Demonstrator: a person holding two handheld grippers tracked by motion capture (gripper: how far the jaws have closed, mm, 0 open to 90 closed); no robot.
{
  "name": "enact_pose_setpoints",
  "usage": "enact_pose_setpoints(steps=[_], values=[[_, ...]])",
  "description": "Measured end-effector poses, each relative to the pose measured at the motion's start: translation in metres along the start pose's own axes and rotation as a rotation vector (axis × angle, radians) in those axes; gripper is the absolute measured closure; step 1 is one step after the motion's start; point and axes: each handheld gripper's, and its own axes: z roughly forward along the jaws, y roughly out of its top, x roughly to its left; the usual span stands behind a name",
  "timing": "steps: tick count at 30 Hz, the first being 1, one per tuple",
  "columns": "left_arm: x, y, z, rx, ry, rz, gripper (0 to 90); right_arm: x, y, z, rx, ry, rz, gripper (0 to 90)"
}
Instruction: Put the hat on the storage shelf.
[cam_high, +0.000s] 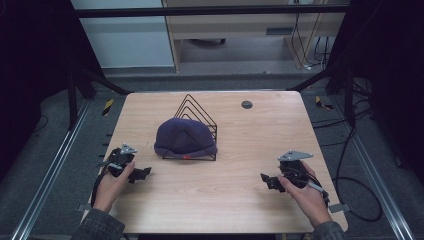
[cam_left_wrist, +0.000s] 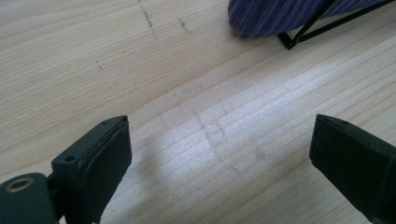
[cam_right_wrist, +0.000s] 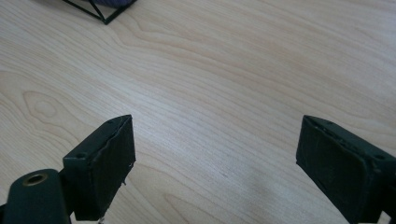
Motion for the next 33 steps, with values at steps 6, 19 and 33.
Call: enact_pose_setpoints(steps=[6,19,33], values=[[-0.001,-0.001,0.003,0.031,-0.013,0.011,5.1,-0.004,-0.008,0.010,0.037,0.000,0.020,12.5],[-0.004,-0.003,0.009,0.065,-0.034,0.007,1.5,-0.024,-0.015,0.032,0.024,-0.058,0.128,10.9],[-0.006,-0.002,0.010,0.066,-0.043,0.014,0.0,-0.019,-0.022,0.042,0.023,-0.134,0.076,7.6]])
